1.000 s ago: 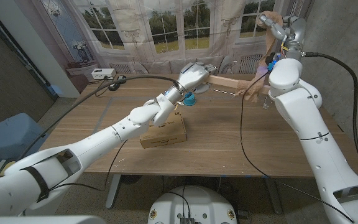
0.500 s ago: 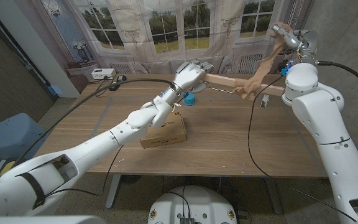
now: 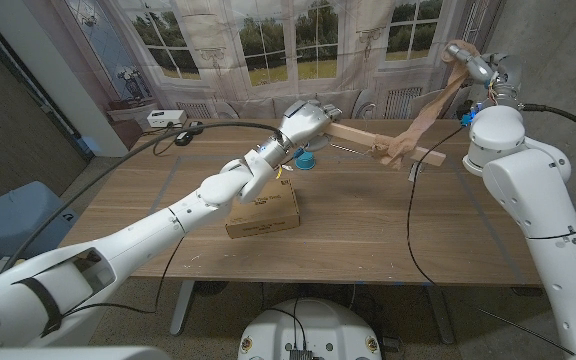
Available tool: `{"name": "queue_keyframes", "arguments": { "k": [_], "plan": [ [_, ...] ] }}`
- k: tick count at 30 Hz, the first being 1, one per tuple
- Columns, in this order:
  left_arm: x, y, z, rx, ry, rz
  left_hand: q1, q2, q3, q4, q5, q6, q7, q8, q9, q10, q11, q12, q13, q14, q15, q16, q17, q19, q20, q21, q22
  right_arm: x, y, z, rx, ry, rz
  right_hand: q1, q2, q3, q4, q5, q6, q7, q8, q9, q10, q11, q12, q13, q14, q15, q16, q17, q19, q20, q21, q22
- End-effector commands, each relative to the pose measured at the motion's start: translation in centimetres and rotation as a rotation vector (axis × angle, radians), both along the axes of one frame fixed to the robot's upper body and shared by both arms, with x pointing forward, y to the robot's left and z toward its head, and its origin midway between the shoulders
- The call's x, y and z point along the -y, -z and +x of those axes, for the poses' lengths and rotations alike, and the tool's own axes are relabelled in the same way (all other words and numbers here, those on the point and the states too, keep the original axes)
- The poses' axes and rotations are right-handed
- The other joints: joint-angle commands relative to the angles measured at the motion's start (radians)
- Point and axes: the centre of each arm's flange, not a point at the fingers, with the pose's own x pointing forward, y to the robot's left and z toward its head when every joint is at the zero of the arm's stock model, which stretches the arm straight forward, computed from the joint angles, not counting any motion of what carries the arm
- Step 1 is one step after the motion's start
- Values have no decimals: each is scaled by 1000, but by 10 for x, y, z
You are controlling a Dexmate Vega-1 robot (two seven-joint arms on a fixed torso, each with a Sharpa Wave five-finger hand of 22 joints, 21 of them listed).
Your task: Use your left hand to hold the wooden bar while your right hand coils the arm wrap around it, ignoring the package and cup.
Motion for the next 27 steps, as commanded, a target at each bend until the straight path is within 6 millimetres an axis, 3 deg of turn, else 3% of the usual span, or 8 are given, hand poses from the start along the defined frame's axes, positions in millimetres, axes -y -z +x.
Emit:
{"name": "queue_keyframes", "arguments": {
  "k": [1,14,27],
  "plan": [
    [-26,-2,-11,43,179,-154,3,12,3,7,5,-4,-2,14,11,4,-2,0,-6,-2,2,1,-1,-5,-73,1,0,5,10,19,-41,-18,21,310,312,17,0,3,370,-135,6,1,422,-182,1,186,-9,-23,3,2,-6,6,9,1],
    [-39,-6,-9,69,131,-184,0,12,4,8,9,-8,0,20,11,2,-5,20,16,-1,2,-4,-3,-5,-72,2,0,18,21,24,-34,-32,67,310,313,14,1,2,367,-135,0,3,422,-179,-4,185,-14,-23,6,2,-9,5,16,0],
    [-44,-11,3,88,226,-305,-2,13,5,8,11,-12,-3,27,12,-1,-10,34,11,6,1,-2,0,-2,-77,0,-2,10,37,42,-31,-87,86,311,313,13,1,2,370,-136,-4,5,423,-177,-5,187,-15,-23,9,1,-10,7,21,0]
  ]
}}
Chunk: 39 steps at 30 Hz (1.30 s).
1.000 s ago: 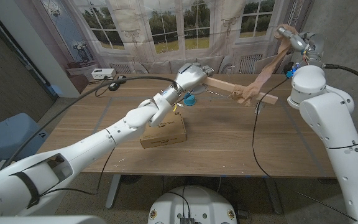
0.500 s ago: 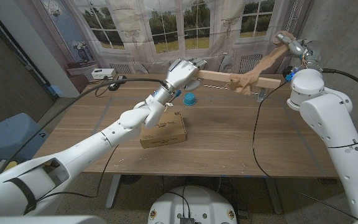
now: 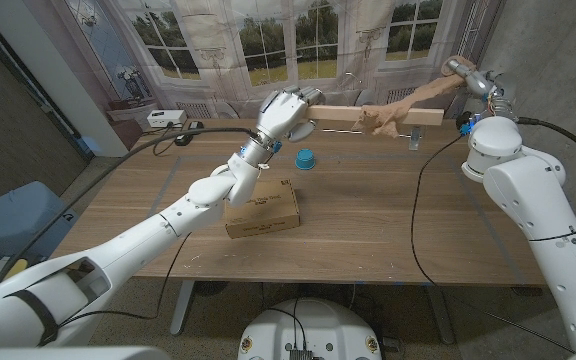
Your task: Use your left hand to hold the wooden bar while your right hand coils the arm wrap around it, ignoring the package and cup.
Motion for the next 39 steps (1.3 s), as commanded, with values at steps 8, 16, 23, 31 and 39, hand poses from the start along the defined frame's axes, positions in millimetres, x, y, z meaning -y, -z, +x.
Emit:
{"name": "queue_keyframes", "arguments": {
  "k": [8,16,23,31,39],
  "plan": [
    [-7,-7,24,-27,96,-155,-1,16,2,5,6,-4,0,12,4,-2,-11,16,3,7,1,3,8,-3,-78,0,0,-5,48,28,46,-133,113,313,313,12,0,2,373,-134,-2,5,427,-176,-4,183,-14,-26,6,-2,0,5,9,-1],
    [-1,-12,33,-52,96,-178,-2,17,2,5,6,-6,-1,13,1,-1,-10,22,1,3,1,-1,4,-1,-80,3,2,-7,85,35,71,-189,177,313,311,11,-1,0,379,-128,-5,2,432,-175,-4,184,-12,-24,10,-2,-2,6,12,-1],
    [7,-16,40,-74,61,-169,-2,19,2,4,5,-3,-1,17,-1,1,-9,27,0,10,1,4,8,2,-81,4,4,-19,109,39,97,-239,197,315,310,11,-2,0,379,-126,-4,8,435,-171,-3,186,-12,-24,15,0,0,6,15,-1],
    [12,-19,44,-92,22,-153,-2,21,2,3,4,-2,0,20,-4,0,-10,35,2,12,0,7,11,4,-81,4,3,-38,129,34,139,-287,233,323,308,13,-7,0,390,-121,-4,6,449,-169,-4,179,-7,-28,18,-2,9,12,20,-2],
    [19,-22,47,-118,-22,-131,-1,22,3,1,2,2,2,21,-11,6,-7,25,-17,11,0,7,9,5,-82,5,5,-57,150,31,171,-306,231,325,305,13,-7,-1,397,-117,-6,4,453,-168,-2,182,1,-25,24,-2,16,13,24,-2]
  ]
}}
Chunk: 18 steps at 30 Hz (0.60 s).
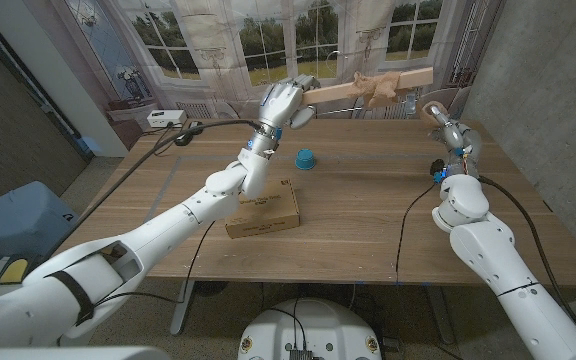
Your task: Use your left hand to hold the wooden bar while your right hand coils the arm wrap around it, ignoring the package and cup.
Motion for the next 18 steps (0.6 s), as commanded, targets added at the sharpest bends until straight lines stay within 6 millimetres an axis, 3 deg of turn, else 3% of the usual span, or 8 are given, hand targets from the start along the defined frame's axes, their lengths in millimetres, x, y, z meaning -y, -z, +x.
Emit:
{"name": "queue_keyframes", "arguments": {
  "k": [1,18],
  "plan": [
    [9,-5,6,-39,-56,28,2,12,3,1,2,10,3,7,1,11,1,-1,1,10,-1,7,3,5,-82,5,4,-29,34,-8,69,-38,25,315,314,12,-6,3,395,-119,-1,2,454,-168,7,183,4,-26,6,0,6,4,8,3],
    [24,-10,7,-64,-130,79,7,18,5,-5,-3,19,12,10,-12,15,5,-1,1,18,-2,13,3,14,-85,7,4,-64,73,-17,57,-24,-18,319,311,15,-7,8,408,-115,-3,5,471,-164,5,178,15,-27,11,-5,15,9,14,1]
  ]
}}
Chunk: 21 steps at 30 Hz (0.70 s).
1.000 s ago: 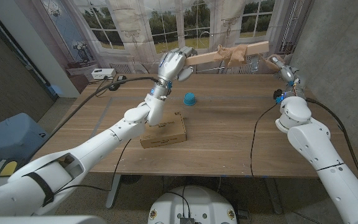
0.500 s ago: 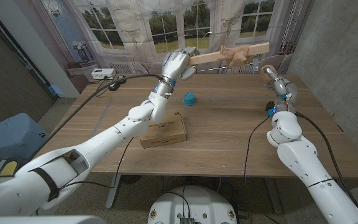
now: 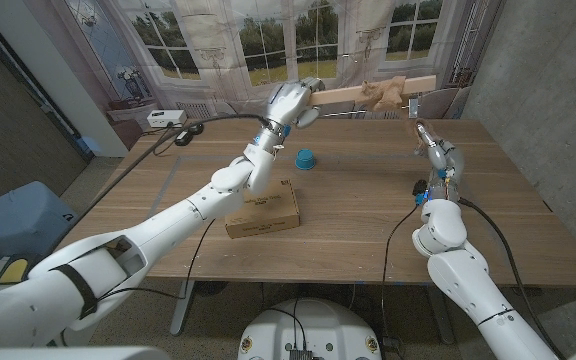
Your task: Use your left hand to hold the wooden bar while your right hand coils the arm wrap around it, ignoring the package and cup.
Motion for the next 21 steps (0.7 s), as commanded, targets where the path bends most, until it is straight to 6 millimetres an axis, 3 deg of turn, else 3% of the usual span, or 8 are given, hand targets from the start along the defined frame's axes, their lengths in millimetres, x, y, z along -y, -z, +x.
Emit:
{"name": "queue_keyframes", "arguments": {
  "k": [1,21],
  "plan": [
    [9,-3,0,-13,-51,26,5,16,6,-5,-1,13,5,6,-1,11,1,2,2,7,-2,5,3,9,-89,7,4,-25,25,-10,-15,4,-40,318,312,17,-7,10,409,-114,-5,0,474,-164,4,175,12,-21,10,1,12,3,7,1],
    [17,0,-4,-21,-199,60,13,22,9,-14,-11,14,13,5,-14,21,2,1,1,13,-2,11,5,16,-96,8,3,-46,51,-22,-89,142,-92,315,303,22,-7,18,416,-113,-12,2,477,-162,3,183,16,-20,18,13,14,1,10,0]
  ]
}}
